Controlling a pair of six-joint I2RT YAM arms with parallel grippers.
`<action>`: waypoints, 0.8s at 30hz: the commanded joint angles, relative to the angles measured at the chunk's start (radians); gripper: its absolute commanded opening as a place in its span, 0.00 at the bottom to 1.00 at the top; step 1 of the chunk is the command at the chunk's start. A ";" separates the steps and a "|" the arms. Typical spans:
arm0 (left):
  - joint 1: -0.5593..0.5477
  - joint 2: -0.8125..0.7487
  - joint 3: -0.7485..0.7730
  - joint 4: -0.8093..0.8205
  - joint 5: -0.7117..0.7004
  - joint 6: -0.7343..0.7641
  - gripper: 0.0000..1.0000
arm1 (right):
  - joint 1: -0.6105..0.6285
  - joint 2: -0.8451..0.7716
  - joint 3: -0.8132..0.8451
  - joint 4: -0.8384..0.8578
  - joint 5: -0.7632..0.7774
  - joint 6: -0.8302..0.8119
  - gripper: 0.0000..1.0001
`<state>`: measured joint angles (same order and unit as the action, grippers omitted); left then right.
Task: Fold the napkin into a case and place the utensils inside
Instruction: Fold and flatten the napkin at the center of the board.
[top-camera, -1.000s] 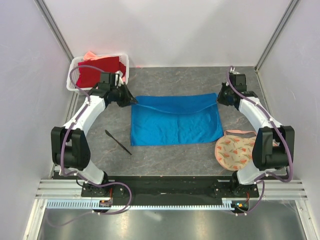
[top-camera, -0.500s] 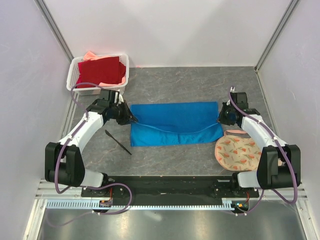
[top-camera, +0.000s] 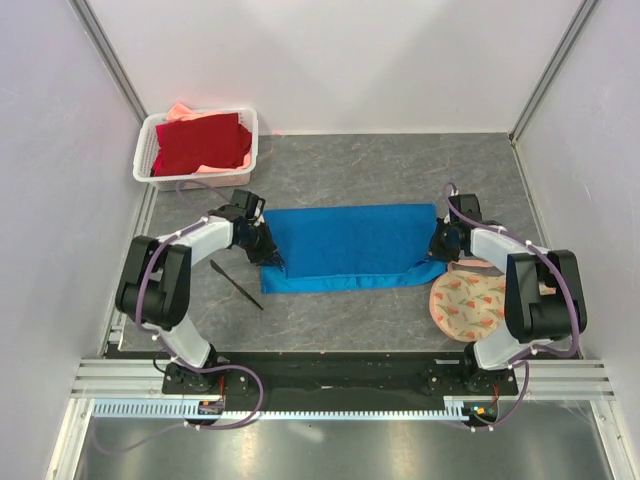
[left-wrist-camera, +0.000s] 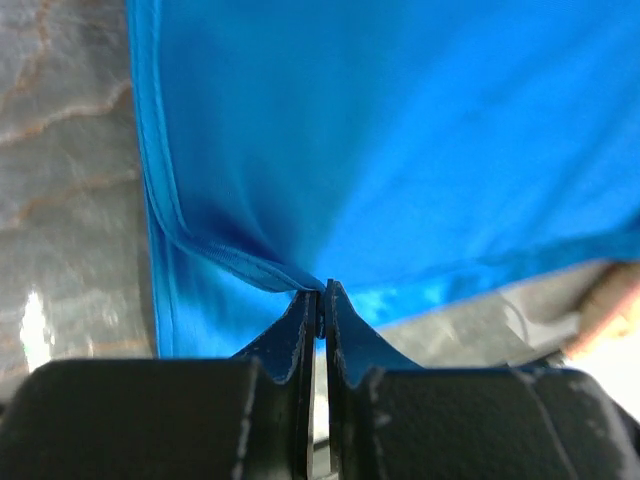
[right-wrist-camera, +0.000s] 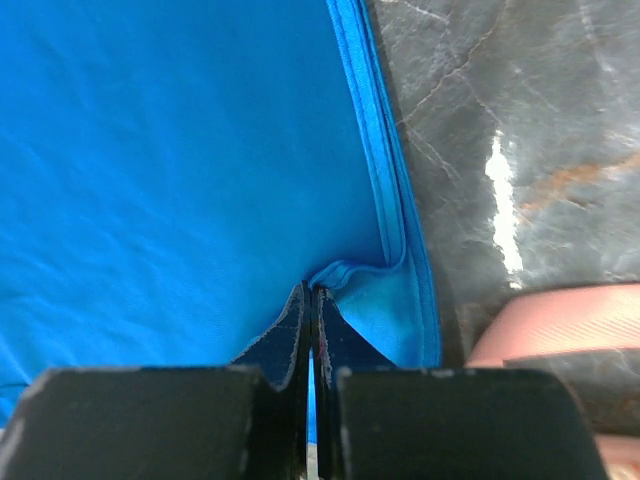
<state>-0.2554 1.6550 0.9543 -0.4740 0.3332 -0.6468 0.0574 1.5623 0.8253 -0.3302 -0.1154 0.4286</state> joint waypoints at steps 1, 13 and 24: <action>-0.021 0.089 0.096 0.006 -0.120 -0.079 0.02 | 0.010 0.065 0.020 0.075 0.036 0.019 0.00; -0.012 0.166 0.311 -0.103 -0.289 -0.048 0.02 | 0.010 0.167 0.144 0.082 0.028 0.021 0.00; -0.013 -0.072 0.224 -0.141 -0.214 0.012 0.02 | 0.010 -0.024 0.123 -0.039 0.045 -0.011 0.00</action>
<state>-0.2699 1.6611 1.2098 -0.5850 0.1020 -0.6804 0.0635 1.6142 0.9565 -0.3233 -0.0895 0.4393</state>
